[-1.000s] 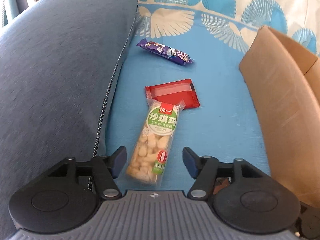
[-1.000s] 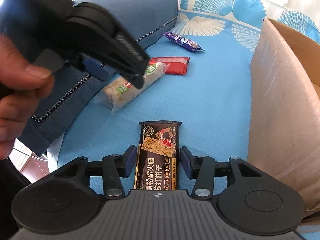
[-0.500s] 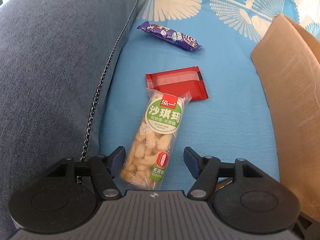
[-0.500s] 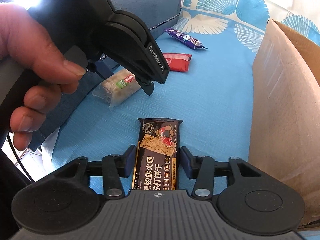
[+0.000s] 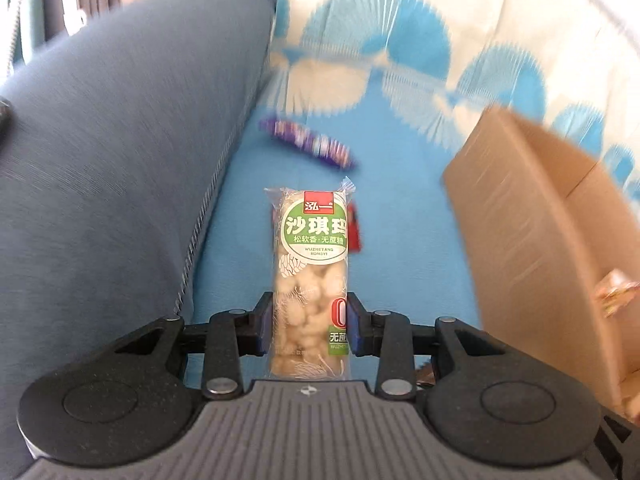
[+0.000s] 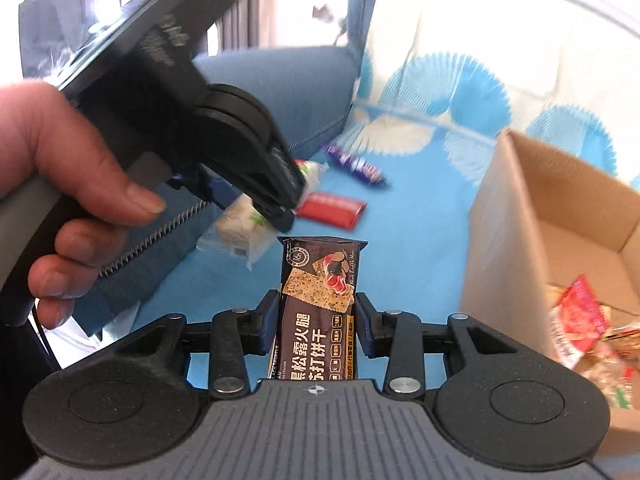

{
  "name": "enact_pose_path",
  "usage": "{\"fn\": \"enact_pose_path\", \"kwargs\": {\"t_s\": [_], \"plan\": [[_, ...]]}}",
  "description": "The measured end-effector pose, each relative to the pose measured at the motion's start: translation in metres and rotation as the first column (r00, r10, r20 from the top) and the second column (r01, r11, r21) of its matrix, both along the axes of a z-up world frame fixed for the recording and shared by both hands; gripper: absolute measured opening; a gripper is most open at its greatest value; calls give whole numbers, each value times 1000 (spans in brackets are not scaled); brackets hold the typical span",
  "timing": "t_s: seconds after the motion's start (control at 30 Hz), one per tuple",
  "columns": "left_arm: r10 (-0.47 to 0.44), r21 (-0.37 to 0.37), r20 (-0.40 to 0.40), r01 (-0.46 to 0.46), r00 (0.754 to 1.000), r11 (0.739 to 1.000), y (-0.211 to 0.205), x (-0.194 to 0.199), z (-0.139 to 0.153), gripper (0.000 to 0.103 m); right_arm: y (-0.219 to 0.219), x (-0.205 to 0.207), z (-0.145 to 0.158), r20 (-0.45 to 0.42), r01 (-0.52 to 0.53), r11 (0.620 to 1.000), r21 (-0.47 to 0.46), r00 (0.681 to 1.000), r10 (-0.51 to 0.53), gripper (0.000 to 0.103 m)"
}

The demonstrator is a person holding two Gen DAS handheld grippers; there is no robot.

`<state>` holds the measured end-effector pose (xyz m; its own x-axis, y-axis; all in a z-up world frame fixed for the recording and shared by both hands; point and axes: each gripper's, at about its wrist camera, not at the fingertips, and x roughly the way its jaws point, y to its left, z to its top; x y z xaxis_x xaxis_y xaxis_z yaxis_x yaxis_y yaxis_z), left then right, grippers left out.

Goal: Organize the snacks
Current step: 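Carry the white bag in the left gripper over the box while the right carries the cracker packet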

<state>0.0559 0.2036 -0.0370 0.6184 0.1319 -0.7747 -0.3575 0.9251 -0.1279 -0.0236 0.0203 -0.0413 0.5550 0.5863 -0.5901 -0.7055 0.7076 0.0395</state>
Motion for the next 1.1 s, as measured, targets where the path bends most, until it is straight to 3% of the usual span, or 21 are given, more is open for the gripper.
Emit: {"fn": "enact_pose_path", "kwargs": {"t_s": [0.2,0.33,0.53,0.63,0.77,1.1], "plan": [[2,-3,216,-2,976,1000,-18,-37,38,39,-37,-19,39,130,25,993,115,991,-40,41],[-51,43,280,41,959,998,-41,-48,51,39,-70,-17,67,203,49,979,196,975,-89,41],[-127,99,268,104,955,990,-66,-41,54,39,-117,21,94,255,132,950,283,944,-208,41],[-133,96,265,111,955,989,-69,-33,52,39,-140,42,85,269,189,944,271,926,-263,41],[-123,83,255,105,959,991,-69,-17,46,39,-169,58,66,207,292,912,289,911,-357,41],[-139,66,284,125,949,990,-91,12,41,39,-203,74,50,165,372,876,308,886,-434,41]]}}
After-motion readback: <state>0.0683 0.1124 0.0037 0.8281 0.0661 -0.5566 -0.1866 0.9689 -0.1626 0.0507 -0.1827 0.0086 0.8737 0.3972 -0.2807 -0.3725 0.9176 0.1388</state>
